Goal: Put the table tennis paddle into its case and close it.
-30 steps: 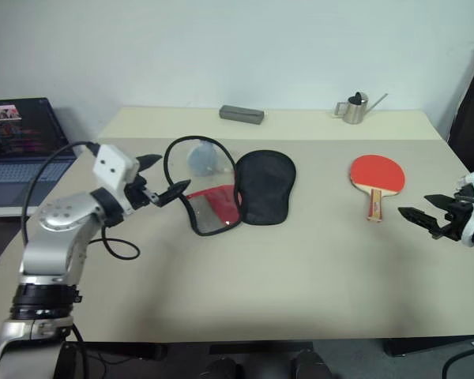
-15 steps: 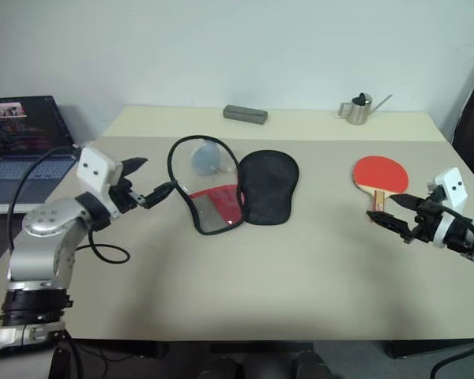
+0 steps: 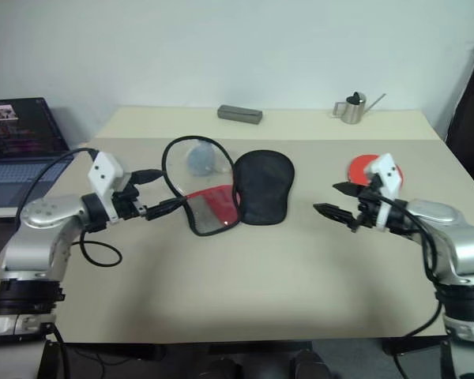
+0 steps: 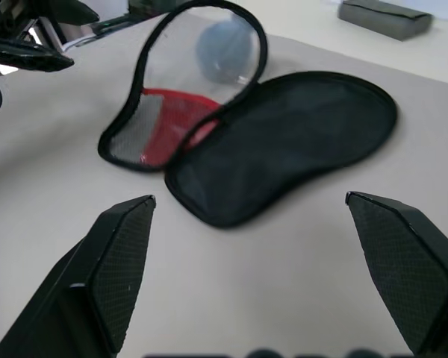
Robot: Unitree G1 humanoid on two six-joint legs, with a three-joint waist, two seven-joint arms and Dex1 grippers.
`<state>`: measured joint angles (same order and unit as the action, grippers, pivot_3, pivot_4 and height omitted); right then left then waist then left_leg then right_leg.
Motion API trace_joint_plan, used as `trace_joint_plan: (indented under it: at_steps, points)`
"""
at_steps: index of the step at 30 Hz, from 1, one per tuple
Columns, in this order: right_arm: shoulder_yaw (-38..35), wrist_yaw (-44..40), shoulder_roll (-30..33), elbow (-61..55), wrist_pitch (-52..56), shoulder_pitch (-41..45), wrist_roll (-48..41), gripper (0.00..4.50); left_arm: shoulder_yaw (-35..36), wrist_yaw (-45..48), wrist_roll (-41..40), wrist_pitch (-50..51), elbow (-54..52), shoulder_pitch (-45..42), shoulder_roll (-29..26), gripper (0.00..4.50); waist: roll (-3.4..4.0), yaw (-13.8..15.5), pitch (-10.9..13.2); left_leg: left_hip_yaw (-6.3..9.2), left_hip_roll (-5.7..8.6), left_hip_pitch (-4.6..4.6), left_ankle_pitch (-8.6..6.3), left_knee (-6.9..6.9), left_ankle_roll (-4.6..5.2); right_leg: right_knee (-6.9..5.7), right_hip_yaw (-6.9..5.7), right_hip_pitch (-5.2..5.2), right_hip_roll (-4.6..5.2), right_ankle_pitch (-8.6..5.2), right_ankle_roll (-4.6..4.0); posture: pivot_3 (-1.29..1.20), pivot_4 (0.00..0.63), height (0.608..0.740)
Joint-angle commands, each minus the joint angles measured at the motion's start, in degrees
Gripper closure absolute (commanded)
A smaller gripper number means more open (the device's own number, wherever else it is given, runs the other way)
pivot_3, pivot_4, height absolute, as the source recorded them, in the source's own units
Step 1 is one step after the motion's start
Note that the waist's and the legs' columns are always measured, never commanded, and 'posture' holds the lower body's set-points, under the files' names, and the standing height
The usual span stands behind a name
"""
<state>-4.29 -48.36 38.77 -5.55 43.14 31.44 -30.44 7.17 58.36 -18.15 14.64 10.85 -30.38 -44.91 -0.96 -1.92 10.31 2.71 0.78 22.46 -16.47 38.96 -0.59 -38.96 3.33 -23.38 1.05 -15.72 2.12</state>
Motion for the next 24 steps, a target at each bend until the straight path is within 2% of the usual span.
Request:
trace_joint_plan:
  at_steps: [1, 11, 24]
  points:
    - [3.7, 3.3, -3.2, 3.7, 0.6, 4.0, 2.9, 0.02, 1.0, 3.0, -2.3, 0.2, -1.2, -1.1, -0.8, 0.00, 0.00, 0.1, 0.0, -0.01, 0.00, 0.04, 0.00, 0.00, 0.00, 0.00, -0.01, -0.05, 0.01, 0.00, 0.00, 0.00, 0.150, 0.740]
    - [5.5, 16.4, -15.7, 19.1, 2.6, 14.0, 9.2, 0.02, 0.9, 3.7, -0.7, -2.0, 4.9, -5.9, -0.7, 0.00, 0.00, -0.1, 0.0, 0.06, 0.01, 0.34, 0.02, 0.03, -0.03, -0.11, -0.28, -0.38, 0.02, 0.01, -0.03, 0.00, 0.150, 0.740]
    - [6.4, 20.8, -25.3, 36.6, -5.1, 20.6, 16.2, 0.02, -2.4, 7.0, -0.6, -3.6, 6.0, -8.9, 1.0, 0.00, 0.00, -0.5, 0.0, 0.05, 0.00, 0.54, 0.12, -0.02, -0.20, -0.16, -0.61, -0.66, 0.11, 0.03, -0.06, 0.00, 0.150, 0.740]
